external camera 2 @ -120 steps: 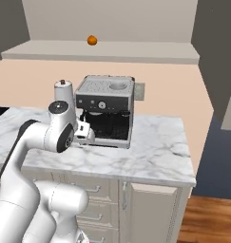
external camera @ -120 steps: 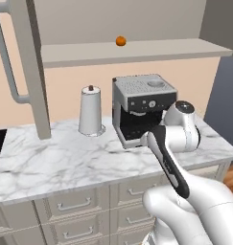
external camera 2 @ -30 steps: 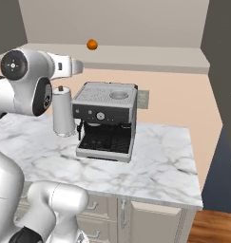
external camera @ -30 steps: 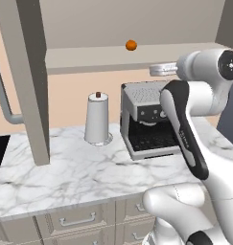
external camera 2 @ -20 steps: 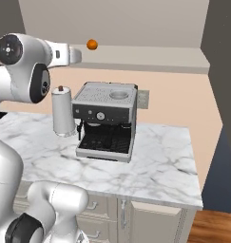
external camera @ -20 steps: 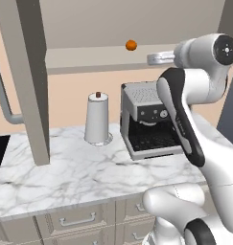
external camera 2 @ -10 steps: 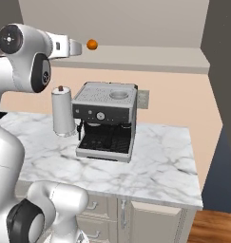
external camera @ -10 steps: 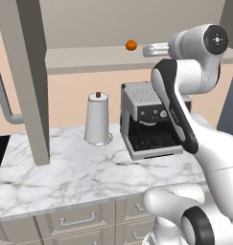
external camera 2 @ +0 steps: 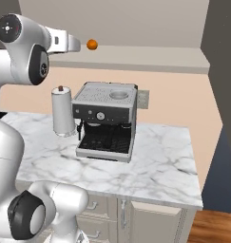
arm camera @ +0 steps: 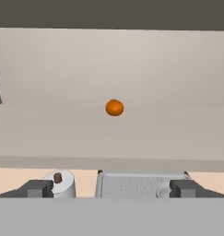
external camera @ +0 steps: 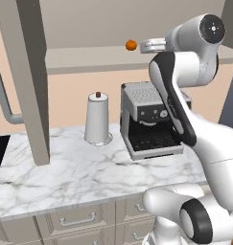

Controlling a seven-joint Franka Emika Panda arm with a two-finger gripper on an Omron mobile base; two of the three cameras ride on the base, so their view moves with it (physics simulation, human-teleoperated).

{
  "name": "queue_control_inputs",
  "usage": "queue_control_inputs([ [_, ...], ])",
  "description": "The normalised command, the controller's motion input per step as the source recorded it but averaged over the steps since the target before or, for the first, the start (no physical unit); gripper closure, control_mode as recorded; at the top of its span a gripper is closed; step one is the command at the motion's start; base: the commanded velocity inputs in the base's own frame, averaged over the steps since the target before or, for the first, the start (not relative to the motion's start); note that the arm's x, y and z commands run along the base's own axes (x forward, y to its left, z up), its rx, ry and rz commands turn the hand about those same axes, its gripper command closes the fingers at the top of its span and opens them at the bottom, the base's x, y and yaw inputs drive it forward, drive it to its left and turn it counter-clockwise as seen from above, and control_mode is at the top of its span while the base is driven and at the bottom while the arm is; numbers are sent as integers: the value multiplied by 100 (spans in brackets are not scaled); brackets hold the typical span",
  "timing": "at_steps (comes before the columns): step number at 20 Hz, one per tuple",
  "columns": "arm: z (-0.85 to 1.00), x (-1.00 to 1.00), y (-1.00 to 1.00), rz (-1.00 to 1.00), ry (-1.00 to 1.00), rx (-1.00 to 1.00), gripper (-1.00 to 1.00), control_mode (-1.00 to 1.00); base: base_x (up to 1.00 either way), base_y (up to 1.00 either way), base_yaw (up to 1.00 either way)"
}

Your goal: Pick the tangerines from the cabinet and place them in one bowl. Pick the mango from the sink and place it in the other bowl.

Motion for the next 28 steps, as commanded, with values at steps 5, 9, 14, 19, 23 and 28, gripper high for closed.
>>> queue_control_inputs([
  [5, 0, 10, 2, 0, 11, 0, -100, -100, 0, 0, 0],
  [9, 0, 18, 0, 0, 1, 0, -100, -100, 0, 0, 0],
  [14, -23, 11, 0, 0, -1, 0, -100, -100, 0, 0, 0],
  [19, -18, 15, 0, 0, -1, 0, -100, -100, 0, 0, 0],
  [23, -2, 27, 0, 0, 0, 0, -100, -100, 0, 0, 0],
  [28, -1, 31, 0, 0, 2, 0, -100, -100, 0, 0, 0],
])
